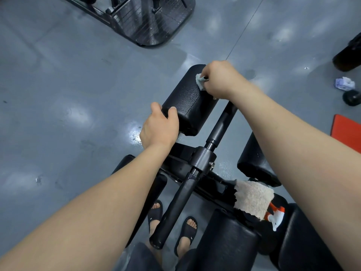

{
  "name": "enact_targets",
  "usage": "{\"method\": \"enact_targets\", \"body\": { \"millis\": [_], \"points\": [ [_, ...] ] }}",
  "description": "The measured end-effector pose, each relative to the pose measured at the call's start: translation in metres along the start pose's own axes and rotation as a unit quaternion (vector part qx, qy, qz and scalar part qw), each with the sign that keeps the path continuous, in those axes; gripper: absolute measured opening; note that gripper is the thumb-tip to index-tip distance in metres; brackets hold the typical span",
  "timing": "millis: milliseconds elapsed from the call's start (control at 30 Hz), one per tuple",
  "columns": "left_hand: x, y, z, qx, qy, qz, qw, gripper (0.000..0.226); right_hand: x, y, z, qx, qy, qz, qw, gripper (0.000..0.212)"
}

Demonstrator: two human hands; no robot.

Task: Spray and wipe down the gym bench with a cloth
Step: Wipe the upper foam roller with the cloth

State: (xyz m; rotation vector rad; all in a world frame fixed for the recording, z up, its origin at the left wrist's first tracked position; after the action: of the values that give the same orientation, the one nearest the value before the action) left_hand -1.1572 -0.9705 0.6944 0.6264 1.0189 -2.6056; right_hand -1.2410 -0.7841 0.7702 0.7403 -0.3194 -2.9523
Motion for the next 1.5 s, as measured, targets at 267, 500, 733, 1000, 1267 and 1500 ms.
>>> {"method": "enact_targets", "body": {
  "millis": [267,500,733,1000,1267,1500],
  "points": [
    [-0.002,0.000,0.001,-0.014,0.007,0.005,1.000,0.033,-0.019,0.030,-0.024,-0.003,0.039,0.085,0.996,0.024],
    [-0.002,0.000,0.002,-0.016,0.002,0.002,1.000,0.030,-0.026,0.035,-0.036,-0.009,0.052,0.138,0.989,0.030],
    [0.002,0.003,0.003,-0.011,-0.003,0.007,1.000,0.020,-0.035,0.048,-0.045,-0.003,0.072,0.173,0.982,0.030],
    [0.000,0.003,0.004,-0.011,0.004,0.006,1.000,0.017,-0.027,0.029,-0.036,0.015,0.020,0.095,0.995,0.018],
    [0.000,0.003,0.005,-0.014,-0.002,0.004,1.000,0.017,-0.040,0.052,-0.044,0.021,0.050,0.150,0.987,0.016],
    [-0.002,0.004,0.007,-0.014,-0.018,0.002,1.000,0.028,-0.035,0.058,-0.055,-0.001,0.033,0.176,0.984,0.022]
  ]
}}
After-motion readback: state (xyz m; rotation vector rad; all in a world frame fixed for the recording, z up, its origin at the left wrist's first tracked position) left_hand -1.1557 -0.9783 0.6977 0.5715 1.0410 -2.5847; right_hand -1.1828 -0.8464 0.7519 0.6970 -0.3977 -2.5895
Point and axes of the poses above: each hand's wrist, its own x-axis towards the middle knuckle, its own z-axis out of the back of the hand, y = z × x, the point moved 5 cm from there along x, towards the middle knuckle, and after that the axes turned 15 degrees about y, right-handed, at the moved point
